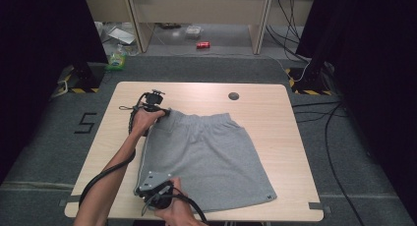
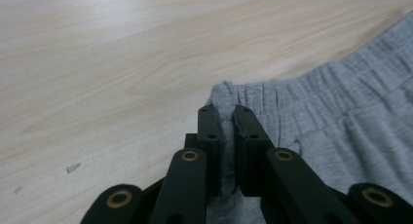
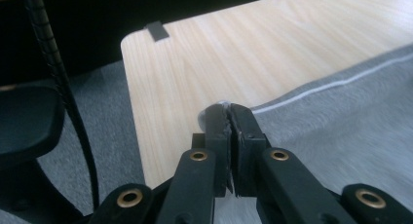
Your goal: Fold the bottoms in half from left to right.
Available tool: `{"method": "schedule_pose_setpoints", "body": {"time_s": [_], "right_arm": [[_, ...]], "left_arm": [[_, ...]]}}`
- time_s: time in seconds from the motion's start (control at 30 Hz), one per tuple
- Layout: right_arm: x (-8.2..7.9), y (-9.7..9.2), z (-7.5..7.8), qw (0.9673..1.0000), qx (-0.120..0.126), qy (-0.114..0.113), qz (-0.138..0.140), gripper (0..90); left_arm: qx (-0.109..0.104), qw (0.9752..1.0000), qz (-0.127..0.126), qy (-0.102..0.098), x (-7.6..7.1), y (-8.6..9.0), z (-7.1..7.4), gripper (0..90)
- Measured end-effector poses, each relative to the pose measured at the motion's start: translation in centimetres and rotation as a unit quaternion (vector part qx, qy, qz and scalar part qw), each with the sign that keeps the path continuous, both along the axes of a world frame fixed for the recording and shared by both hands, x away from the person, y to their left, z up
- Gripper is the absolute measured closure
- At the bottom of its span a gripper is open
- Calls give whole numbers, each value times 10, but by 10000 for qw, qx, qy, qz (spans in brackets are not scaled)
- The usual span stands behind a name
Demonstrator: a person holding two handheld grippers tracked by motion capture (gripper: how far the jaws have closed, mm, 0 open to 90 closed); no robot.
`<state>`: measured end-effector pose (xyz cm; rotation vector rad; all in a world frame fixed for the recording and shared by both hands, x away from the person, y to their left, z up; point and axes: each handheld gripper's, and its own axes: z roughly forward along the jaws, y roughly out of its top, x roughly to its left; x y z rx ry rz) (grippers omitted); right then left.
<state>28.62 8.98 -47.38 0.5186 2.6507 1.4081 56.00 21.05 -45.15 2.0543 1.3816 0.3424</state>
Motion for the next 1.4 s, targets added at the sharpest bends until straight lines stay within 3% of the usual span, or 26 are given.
{"method": "schedule_pose_setpoints", "body": {"time_s": [0.23, 0.4, 0.57, 0.73, 0.87, 1.4], "right_arm": [[4, -47, 23, 9988, 317, 134, -335, 874], [6, -88, 36, 9964, 515, 46, -668, 874], [5, -139, 47, 9910, 733, 8, -1116, 874], [2, -183, 51, 9834, 974, 9, -1529, 874], [-5, -208, 47, 9792, 1035, 63, -1747, 874], [-14, -271, 27, 9631, 1147, 215, -2424, 874]], "left_arm": [[-148, 9998, -52, -93, -1, -20, 27, 827], [-198, 9997, -72, -138, -1, -41, 44, 826], [-148, 9996, -167, -178, 0, -70, 56, 826], [-103, 9994, -263, -174, 2, -99, 60, 826], [-112, 9992, -362, -141, 5, -121, 60, 825], [-217, 9983, -544, 9, 12, -172, 47, 823]]}}
